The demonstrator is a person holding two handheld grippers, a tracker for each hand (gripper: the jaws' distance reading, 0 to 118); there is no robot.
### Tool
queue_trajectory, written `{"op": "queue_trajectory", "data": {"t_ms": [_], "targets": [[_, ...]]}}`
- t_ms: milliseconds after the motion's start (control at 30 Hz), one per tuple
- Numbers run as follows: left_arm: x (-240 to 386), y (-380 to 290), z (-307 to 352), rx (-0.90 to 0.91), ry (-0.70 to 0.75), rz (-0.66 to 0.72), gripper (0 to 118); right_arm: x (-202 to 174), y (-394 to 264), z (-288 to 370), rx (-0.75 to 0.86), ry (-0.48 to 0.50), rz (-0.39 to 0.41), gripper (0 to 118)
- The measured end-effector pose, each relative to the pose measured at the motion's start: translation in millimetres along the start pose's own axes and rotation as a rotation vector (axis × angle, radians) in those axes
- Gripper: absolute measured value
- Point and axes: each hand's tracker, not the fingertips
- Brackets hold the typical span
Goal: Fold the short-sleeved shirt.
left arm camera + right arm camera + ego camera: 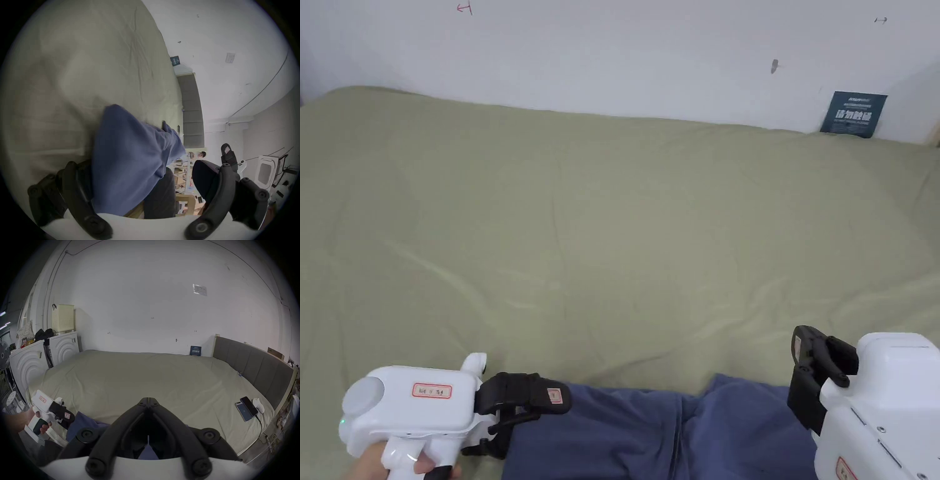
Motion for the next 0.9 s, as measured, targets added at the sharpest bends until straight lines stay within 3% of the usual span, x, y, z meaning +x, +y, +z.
{"op": "queue_trajectory", "data": {"t_ms": [33,67,100,167,267,400,533,633,900], "targets": [[3.4,0.8,-4.5,0.007,0.012,-0.005,99,-1.1,0.7,0.4,-0.004,-0.003,0.002,1],[-6.1,11.0,-3.7,0.009,0.017,-0.009,71,-1.0,0.8,0.7,-0.005,-0.004,0.003,1],[-5.4,13.1,-5.0,0.015,0.048,-0.004,8,-0.9,1.1,1.1,-0.008,-0.009,0.002,1],[-1.6,13.9,-5.3,0.026,0.251,-0.074,9,-0.2,4.8,4.4,-0.007,-0.011,0.002,1],[8.2,8.2,11.5,0.01,0.18,-0.042,9,4.7,9.4,10.0,0.007,-0.021,0.003,1],[32.5,-0.9,58.8,0.12,0.249,-0.056,9,9.7,16.6,15.1,0.034,-0.026,-0.01,1],[52.4,-14.0,139.2,0.244,0.38,-0.059,9,14.0,20.5,19.1,0.065,-0.014,-0.016,1],[83.0,-23.4,175.7,0.303,0.584,-0.113,9,14.7,22.1,19.9,0.092,-0.001,-0.022,1],[174.3,-31.7,108.5,0.239,0.75,-0.267,9,23.1,16.8,26.0,0.11,0.024,-0.045,1]]}}
